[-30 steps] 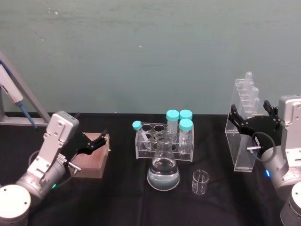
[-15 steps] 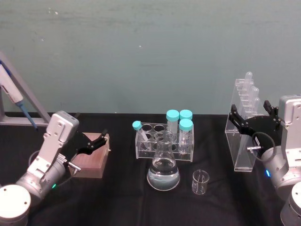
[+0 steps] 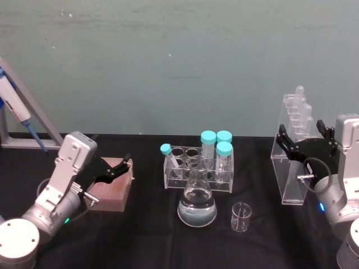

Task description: Place the experimental apparatus aside using one hand.

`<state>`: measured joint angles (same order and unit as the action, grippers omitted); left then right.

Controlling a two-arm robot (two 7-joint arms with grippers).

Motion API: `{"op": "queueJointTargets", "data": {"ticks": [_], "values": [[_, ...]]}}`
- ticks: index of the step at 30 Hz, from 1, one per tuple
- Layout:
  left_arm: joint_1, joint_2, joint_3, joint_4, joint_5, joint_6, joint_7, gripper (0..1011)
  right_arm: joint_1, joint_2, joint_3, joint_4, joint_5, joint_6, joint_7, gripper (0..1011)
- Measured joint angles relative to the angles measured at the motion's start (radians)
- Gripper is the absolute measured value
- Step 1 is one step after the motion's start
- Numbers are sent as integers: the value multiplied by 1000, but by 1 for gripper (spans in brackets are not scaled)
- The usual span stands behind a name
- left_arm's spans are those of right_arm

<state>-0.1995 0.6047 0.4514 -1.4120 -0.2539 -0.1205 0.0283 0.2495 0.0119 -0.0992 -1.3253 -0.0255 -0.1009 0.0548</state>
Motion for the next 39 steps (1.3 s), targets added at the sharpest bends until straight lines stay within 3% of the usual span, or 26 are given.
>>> {"op": "queueJointTargets", "data": {"ticks": [7,13,39], "values": [[0,0,0,0,0,0,0,1000,0,0,0,0,0,0,-1,829],[0,0,0,0,0,0,0,1000,0,0,0,0,0,0,-1,635],[0,0,0,0,0,0,0,1000,1,4,-2,0,0,-1,7,607]]}}
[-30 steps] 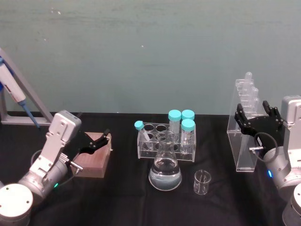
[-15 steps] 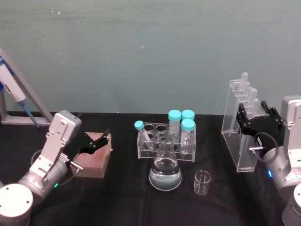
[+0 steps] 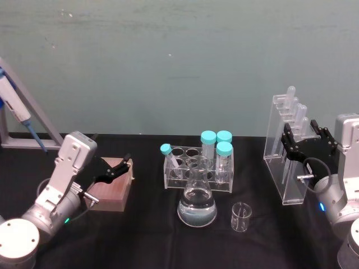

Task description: Place the experimental apparatus aside using one hand.

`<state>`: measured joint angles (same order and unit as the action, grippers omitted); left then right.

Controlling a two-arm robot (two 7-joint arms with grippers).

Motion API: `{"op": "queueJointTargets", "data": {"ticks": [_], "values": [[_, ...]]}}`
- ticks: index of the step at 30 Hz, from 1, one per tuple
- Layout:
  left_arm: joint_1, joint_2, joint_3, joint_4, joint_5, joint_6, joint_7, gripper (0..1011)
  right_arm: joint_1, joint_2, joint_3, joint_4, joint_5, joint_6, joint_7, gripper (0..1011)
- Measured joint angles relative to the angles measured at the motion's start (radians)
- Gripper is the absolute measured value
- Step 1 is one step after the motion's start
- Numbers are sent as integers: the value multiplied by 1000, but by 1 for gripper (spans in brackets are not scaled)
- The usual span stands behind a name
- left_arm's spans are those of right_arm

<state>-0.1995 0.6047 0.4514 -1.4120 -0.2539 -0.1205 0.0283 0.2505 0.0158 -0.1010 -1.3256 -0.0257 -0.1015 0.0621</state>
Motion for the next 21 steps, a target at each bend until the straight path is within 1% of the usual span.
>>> {"op": "queueJointTargets", "data": {"ticks": [21], "values": [[0,0,0,0,0,0,0,1000,9,6,10,8,3,-24,-1,607]]}}
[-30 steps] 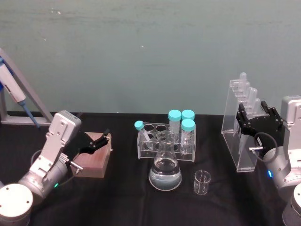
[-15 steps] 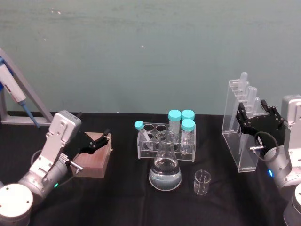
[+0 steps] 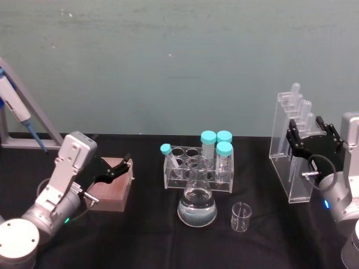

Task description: Place the experimental apparatus aside using one hand.

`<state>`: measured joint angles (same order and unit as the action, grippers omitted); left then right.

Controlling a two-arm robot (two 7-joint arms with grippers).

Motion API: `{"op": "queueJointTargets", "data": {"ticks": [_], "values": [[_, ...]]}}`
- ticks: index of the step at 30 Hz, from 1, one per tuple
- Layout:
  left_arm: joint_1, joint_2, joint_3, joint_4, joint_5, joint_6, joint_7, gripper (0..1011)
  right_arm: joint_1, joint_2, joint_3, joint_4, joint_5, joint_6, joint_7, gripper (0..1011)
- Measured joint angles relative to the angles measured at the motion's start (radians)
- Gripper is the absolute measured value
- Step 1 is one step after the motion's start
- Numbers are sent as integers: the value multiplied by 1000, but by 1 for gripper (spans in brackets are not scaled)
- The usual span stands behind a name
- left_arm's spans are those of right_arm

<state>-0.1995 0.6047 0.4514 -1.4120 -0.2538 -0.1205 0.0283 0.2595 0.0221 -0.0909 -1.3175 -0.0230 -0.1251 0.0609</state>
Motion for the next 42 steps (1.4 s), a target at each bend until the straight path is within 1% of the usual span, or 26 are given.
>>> {"op": "queueJointTargets", "data": {"ticks": [13,23,42], "values": [[0,0,0,0,0,0,0,1000,6,9,16,7,-1,-17,-5,607],[0,0,0,0,0,0,0,1000,9,24,34,9,-1,-30,-3,607],[0,0,0,0,0,0,0,1000,3,74,89,-3,32,-45,31,607]]}}
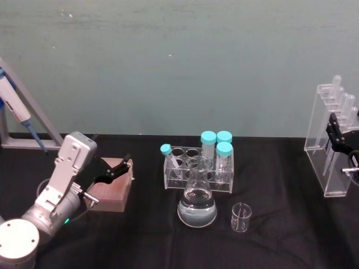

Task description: Place the experimental apparatus aside using one hand.

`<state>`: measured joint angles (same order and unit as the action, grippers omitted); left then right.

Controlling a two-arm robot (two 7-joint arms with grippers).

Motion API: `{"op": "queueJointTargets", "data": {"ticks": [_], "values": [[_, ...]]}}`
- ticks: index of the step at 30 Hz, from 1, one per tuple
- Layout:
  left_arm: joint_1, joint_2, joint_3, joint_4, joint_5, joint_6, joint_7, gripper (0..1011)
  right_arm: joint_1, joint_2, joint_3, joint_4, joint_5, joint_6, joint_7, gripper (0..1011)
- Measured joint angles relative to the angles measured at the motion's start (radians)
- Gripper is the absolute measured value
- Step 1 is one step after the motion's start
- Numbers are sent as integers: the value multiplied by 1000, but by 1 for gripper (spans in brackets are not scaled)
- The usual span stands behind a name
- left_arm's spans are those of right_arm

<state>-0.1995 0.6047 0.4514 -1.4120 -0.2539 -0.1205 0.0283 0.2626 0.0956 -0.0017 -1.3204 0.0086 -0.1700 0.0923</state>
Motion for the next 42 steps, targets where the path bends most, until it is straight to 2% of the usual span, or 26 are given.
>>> {"op": "queueJointTargets", "data": {"ticks": [24,42], "values": [[0,0,0,0,0,0,0,1000,19,65,69,51,69,-34,57,607],[0,0,0,0,0,0,0,1000,18,88,91,66,98,-46,80,607]]}}
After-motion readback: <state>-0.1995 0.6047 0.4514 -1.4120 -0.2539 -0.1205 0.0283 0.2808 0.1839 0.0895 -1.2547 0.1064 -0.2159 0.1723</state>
